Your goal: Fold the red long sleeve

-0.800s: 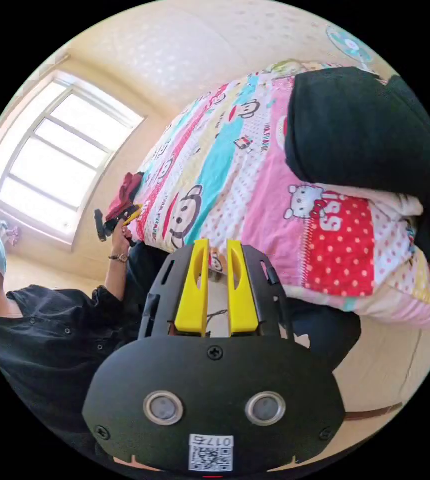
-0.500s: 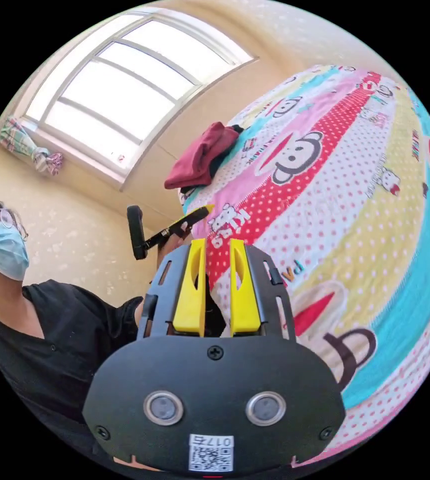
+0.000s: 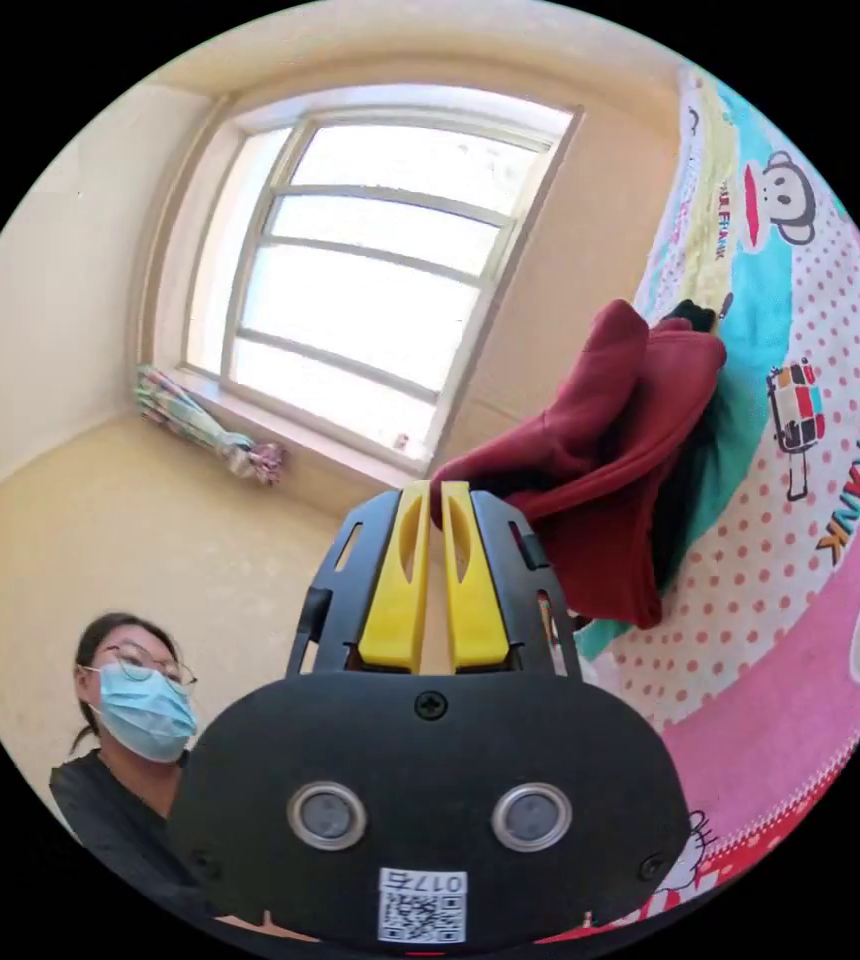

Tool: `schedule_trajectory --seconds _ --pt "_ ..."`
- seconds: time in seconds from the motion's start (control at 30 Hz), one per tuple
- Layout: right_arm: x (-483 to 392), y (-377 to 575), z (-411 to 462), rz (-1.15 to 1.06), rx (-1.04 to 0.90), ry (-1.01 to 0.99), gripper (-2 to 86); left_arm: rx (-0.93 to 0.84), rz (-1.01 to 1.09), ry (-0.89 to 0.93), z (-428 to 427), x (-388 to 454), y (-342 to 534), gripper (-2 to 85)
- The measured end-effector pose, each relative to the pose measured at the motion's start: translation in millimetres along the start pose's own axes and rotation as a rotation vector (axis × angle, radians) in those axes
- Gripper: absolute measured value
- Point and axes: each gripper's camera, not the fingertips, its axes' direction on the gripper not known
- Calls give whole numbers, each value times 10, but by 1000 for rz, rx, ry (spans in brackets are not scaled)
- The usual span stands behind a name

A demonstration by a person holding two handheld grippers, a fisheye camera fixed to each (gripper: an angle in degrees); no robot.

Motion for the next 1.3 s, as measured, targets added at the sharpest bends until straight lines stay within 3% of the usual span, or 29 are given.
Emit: schedule_trajectory --seconds 0.13,0.2,0.37,0.47,0.6,0.67,0.77,0.83,0.97,1.03,1.13,1.3 --pt "-962 -159 -1016 -228 161 -143 29 6 -1 1 -36 7 -32 92" --pt "-1902 -165 -1686 -405 244 -150 27 11 -3 0 -52 7 -36 93" --pt "-3526 -14 -2397 -710 302 108 25 12 -10 5 -58 17 -41 100" --pt "-3827 -104 -2218 -717 137 361 24 13 4 -6 -53 82 -19 108" --pt "-2818 160 -1541 -436 -213 824 23 5 55 -37 -36 232 27 123" --pt "-2090 666 -1198 -357 -408 929 22 1 79 -30 -37 291 71 125" --pt "-795 1671 -788 -76 -759 972 18 -9 114 -3 -38 388 171 127" --pt "-326 2316 -692 -1 -851 879 14 -31 217 15 -43 601 259 133" --pt "-282 3179 -950 51 -706 859 10 -123 478 179 35 1136 515 139" --pt "-555 3364 -1154 20 -589 898 11 -179 651 429 28 1490 734 144" --pt "-1163 3486 -1580 -57 -336 1015 17 -204 859 636 -93 1934 1008 149" --pt "-1852 3487 -2291 -150 110 1321 55 -279 1007 615 33 2584 1431 155"
